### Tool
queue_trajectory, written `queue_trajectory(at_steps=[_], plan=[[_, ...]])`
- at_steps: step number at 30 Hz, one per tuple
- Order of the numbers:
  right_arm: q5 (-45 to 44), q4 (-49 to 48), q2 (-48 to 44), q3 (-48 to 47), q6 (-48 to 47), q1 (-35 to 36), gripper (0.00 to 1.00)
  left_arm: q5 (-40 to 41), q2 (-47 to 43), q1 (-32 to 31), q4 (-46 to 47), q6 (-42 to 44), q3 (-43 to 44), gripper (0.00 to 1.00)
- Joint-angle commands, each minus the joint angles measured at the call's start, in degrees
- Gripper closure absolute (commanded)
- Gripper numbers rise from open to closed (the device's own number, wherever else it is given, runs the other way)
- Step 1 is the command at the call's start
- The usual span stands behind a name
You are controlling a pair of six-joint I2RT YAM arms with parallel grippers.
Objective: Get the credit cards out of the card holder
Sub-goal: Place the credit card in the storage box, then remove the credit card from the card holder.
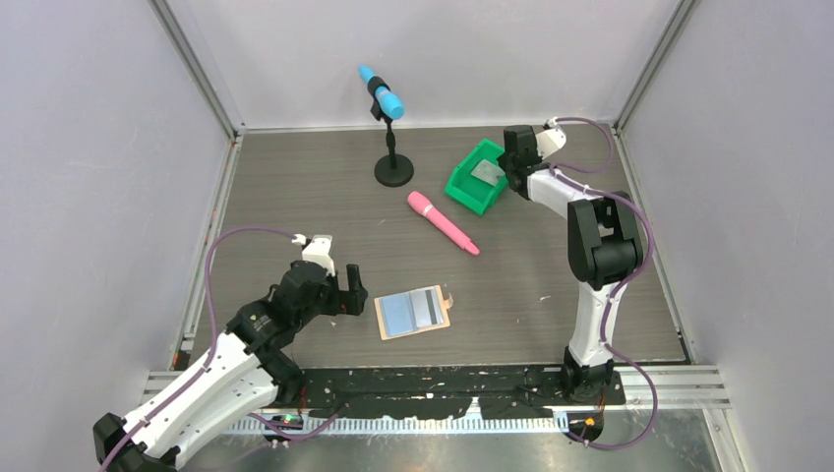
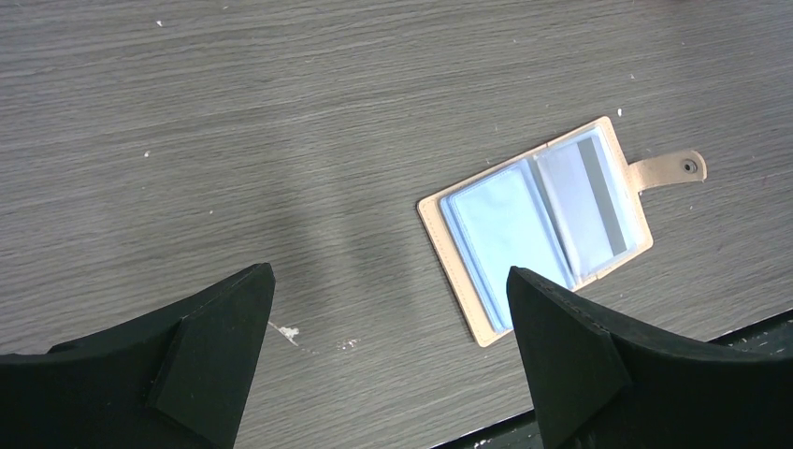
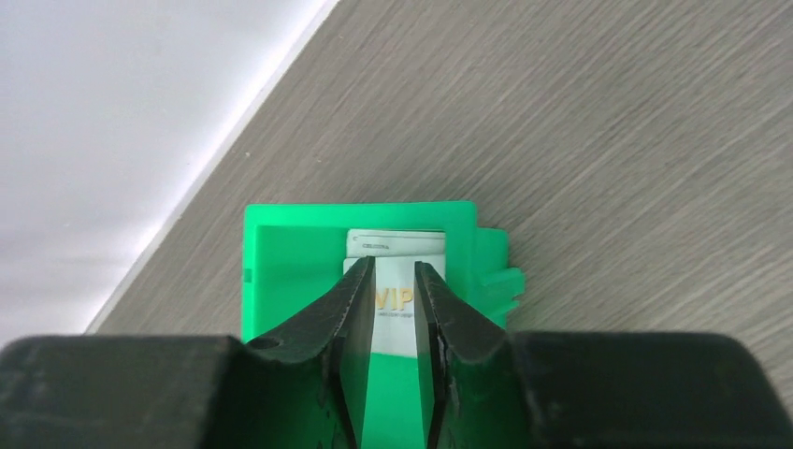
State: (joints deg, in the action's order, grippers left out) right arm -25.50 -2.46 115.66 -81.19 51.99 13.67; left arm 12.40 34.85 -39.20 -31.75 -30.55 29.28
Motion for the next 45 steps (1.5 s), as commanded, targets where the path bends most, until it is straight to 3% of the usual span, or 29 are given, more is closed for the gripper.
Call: queue_trajectory(at_steps=[1,7,12,17,26,35,45], plan=[[-3.54,3.43,-4.01,-3.36,-1.52,-0.22,0.69,-0.60,-0.56,0.20,-0.41,-0.21,1.85,0.00],[-1.07,5.57,-8.82,-2.34,-3.59,-0.22,0.69,-0.52,0.40,0.25,-1.75,-1.31,2.35,0.01],[8.06,9.10,-13.92,-1.61,-8.58,0.26,0.68,-1.84,5.23,0.26,-4.18,-4.31,3.59,0.01],[15.54,16.13,-19.02,0.96,-15.12,3.05,0.58,-5.28,8.15,1.82,-3.39,-7.51,3.51,0.04],[17.47,19.97,-27.01,13.92,-19.20,19.64,0.44,-3.09,8.13,6.36,-6.50,-9.43,4.31,0.07],[15.52,24.06,-24.86,15.64,-13.19,40.76,0.33,9.86,1.24,6.94,-14.13,-14.57,5.59,0.02],[14.43,25.21,-19.71,15.85,-10.00,51.02,0.25,13.25,-11.07,6.99,-16.57,-17.36,1.41,0.01]])
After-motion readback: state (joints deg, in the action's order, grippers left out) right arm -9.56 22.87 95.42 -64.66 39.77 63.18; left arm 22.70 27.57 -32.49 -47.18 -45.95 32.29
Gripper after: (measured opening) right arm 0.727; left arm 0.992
